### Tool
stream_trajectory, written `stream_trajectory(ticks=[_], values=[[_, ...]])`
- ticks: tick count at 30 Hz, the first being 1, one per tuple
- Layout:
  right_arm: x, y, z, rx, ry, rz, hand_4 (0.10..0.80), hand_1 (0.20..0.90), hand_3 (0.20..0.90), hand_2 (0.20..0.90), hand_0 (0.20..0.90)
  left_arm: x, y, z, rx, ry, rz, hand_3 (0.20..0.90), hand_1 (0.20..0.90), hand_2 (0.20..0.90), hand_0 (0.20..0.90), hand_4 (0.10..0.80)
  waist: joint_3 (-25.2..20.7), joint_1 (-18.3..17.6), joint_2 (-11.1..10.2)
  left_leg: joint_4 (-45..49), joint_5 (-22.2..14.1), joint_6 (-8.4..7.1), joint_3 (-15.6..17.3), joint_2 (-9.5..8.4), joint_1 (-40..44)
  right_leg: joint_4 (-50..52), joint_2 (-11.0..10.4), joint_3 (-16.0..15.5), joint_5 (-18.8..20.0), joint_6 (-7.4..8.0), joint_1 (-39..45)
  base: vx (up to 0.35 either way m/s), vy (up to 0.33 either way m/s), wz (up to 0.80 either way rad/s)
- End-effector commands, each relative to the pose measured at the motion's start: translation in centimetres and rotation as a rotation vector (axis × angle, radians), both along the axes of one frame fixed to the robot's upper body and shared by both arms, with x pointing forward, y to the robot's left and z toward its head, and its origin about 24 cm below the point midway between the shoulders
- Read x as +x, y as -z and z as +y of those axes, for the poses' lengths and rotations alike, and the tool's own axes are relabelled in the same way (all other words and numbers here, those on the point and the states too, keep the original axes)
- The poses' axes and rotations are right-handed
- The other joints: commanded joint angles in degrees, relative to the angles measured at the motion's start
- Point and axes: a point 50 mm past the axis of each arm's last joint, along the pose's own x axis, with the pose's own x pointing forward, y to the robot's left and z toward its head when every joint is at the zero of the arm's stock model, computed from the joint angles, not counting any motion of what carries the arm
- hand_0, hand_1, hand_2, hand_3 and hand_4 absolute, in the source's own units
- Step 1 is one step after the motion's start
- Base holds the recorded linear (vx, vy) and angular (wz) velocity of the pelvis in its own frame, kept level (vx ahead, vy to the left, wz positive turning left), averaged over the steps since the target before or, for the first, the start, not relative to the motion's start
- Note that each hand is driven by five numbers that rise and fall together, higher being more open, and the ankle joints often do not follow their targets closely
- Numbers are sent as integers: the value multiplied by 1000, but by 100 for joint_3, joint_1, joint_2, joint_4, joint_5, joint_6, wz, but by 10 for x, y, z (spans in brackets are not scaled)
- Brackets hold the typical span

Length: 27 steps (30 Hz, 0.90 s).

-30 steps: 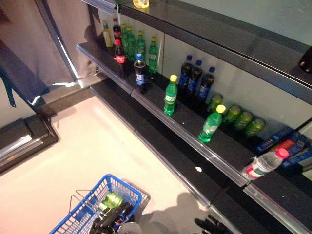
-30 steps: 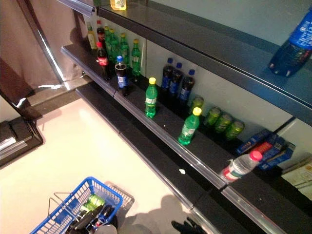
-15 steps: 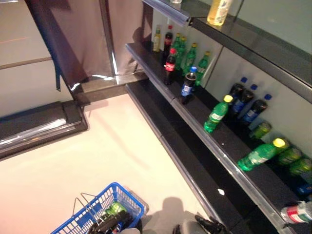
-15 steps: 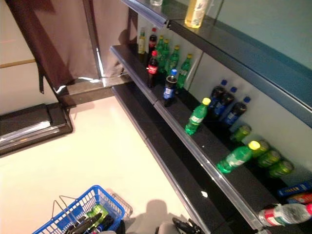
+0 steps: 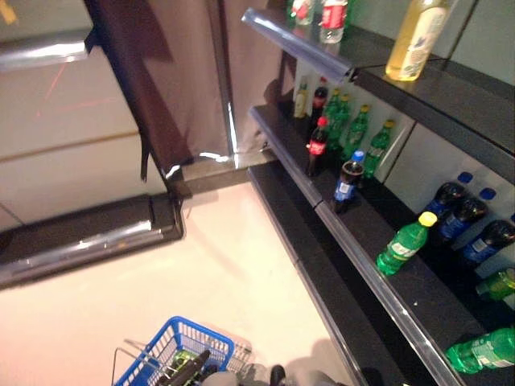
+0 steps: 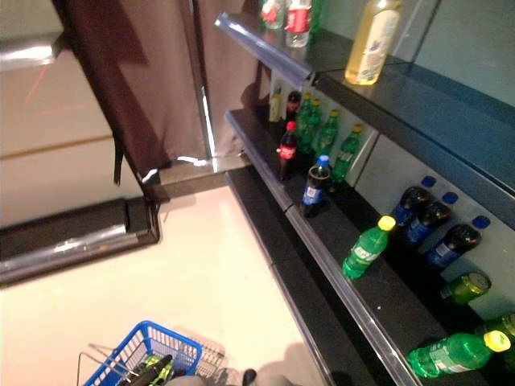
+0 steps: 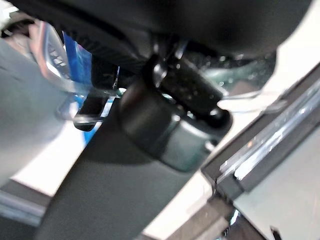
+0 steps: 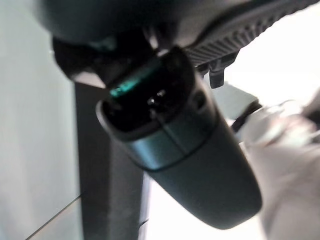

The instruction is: Pick up the drink and place into the basket.

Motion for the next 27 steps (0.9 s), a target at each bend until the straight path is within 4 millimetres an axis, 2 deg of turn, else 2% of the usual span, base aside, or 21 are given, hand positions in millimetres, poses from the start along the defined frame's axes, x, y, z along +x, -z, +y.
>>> stream_trajectory(ticks=[1, 2, 5, 7, 8, 11, 13, 14, 15, 17, 18, 19, 20, 21, 22, 24, 26, 27], values=[[23, -6, -4, -26, -65, -58, 800, 900, 900, 900, 900, 83, -45, 14, 84, 64, -445, 200, 300, 300, 300, 100, 286, 146, -326, -2023, 1200, 411, 337, 646, 274, -250, -181, 186, 179, 650, 284, 419, 323, -69], [23, -6, -4, -27, -62, -53, 800, 900, 900, 900, 900, 81, -43, 15, 79, 51, -439, 200, 300, 300, 300, 100, 297, 185, -311, -2433, 1246, 380, 241, 756, 376, -231, -160, 313, 102, 677, 358, 375, 314, -66], [19, -4, -3, -21, -62, -32, 800, 900, 900, 900, 900, 69, -38, 14, 69, -3, -410, 200, 300, 300, 300, 100, 210, 341, -238, -3925, 1490, 193, -434, 1259, 513, -244, -213, 843, -110, 829, 610, 433, 377, -42], [13, -3, -5, -7, -42, -19, 800, 900, 900, 900, 900, 61, -34, 11, 66, -20, -399, 200, 300, 300, 300, 100, 192, 384, -209, -4075, 1510, 122, -759, 1451, 534, -213, -386, 1119, -223, 940, 735, 409, 457, -91], [9, -2, -5, -1, -29, -8, 800, 900, 900, 900, 900, 59, -32, 9, 65, -33, -396, 200, 300, 300, 300, 100, 177, 375, -179, -3867, 1460, 97, -818, 1473, 512, -216, -577, 1177, -282, 1062, 816, 363, 529, -103], [3, 0, -3, 14, -4, 4, 800, 900, 900, 900, 900, 65, -33, 7, 59, -23, -391, 200, 300, 300, 300, 100, 171, 301, -115, -3699, 1263, 40, -685, 1446, 646, -131, -942, 1025, -304, 1322, 778, 254, 410, -71], [1, 0, 0, -6, -27, -3, 800, 900, 900, 900, 900, 71, -35, 9, 64, 16, -380, 200, 300, 300, 300, 100, 206, 252, -118, -3309, 940, 98, -520, 1228, 620, -33, -1271, 912, -258, 1490, 796, 243, 417, -42], [-1, 1, 2, -5, -22, -8, 800, 900, 900, 900, 900, 75, -37, 11, 79, 61, -379, 200, 300, 300, 300, 100, 215, 233, -140, -3036, 740, 197, -361, 1020, 569, 23, -1470, 788, -175, 1585, 775, 221, 403, -6], [-2, 1, 5, 4, -23, -15, 800, 900, 900, 900, 900, 76, -38, 14, 92, 78, -379, 200, 300, 300, 300, 100, 207, 229, -145, -3043, 672, 281, -276, 922, 612, 125, -1595, 649, -27, 1645, 677, 236, 410, -6], [4, 0, 8, 1, -73, -44, 800, 900, 900, 900, 900, 74, -40, 24, 110, 92, -382, 200, 300, 300, 300, 100, 178, 262, -112, -3220, 628, 376, -47, 737, 869, 335, -1844, 153, 520, 1641, 338, 179, 311, -23], [9, -1, 10, -1, -102, -61, 800, 900, 900, 900, 900, 72, -41, 29, 121, 87, -382, 200, 300, 300, 300, 100, 176, 307, -83, -3303, 612, 399, 152, 702, 1000, 433, -1938, -206, 671, 1630, 211, 123, 286, -54], [16, -2, 12, -1, -125, -80, 800, 900, 900, 900, 900, 69, -41, 34, 133, 82, -373, 200, 300, 300, 300, 100, 156, 339, -25, -3422, 625, 411, 426, 739, 1138, 601, -1906, -532, 686, 1616, 95, 119, 285, -77], [22, -3, 14, 3, -112, -92, 800, 900, 900, 900, 900, 66, -40, 38, 146, 96, -363, 200, 300, 300, 300, 100, 130, 330, 16, -3519, 589, 444, 604, 742, 1222, 588, -1623, -709, 395, 1555, 36, 144, 283, -101], [27, -3, 17, 8, -110, -98, 800, 900, 900, 900, 900, 65, -40, 41, 157, 103, -354, 200, 300, 300, 300, 100, 137, 285, -7, -3558, 533, 464, 720, 658, 1309, 524, -1318, -854, 253, 1462, 0, 157, 231, -111], [29, -4, 17, 14, -119, -102, 800, 900, 900, 900, 900, 65, -41, 44, 166, 100, -347, 200, 300, 300, 300, 100, 103, 270, -21, -3572, 508, 466, 840, 600, 1330, 387, -1120, -1034, 193, 1347, -20, 146, 191, -92], [30, -3, 22, 23, -177, -105, 800, 900, 900, 900, 900, 65, -41, 46, 184, 87, -335, 200, 300, 300, 300, 100, 48, 284, -52, -3592, 455, 487, 1117, 483, 1422, 213, -992, -1346, 160, 1225, 10, 104, 118, -61], [30, -4, 23, 24, -212, -109, 800, 900, 900, 900, 900, 61, -40, 45, 188, 83, -322, 200, 300, 300, 300, 100, 19, 280, -112, -3433, 329, 526, 1131, 329, 1397, -32, -848, -1243, 98, 1084, 75, 103, -4, -58], [30, -4, 23, 21, -219, -112, 800, 900, 900, 900, 900, 59, -38, 45, 184, 83, -313, 200, 300, 300, 300, 100, 4, 285, -145, -3274, 267, 528, 1120, 283, 1354, -77, -885, -1174, 107, 1052, 117, 85, -53, -31]])
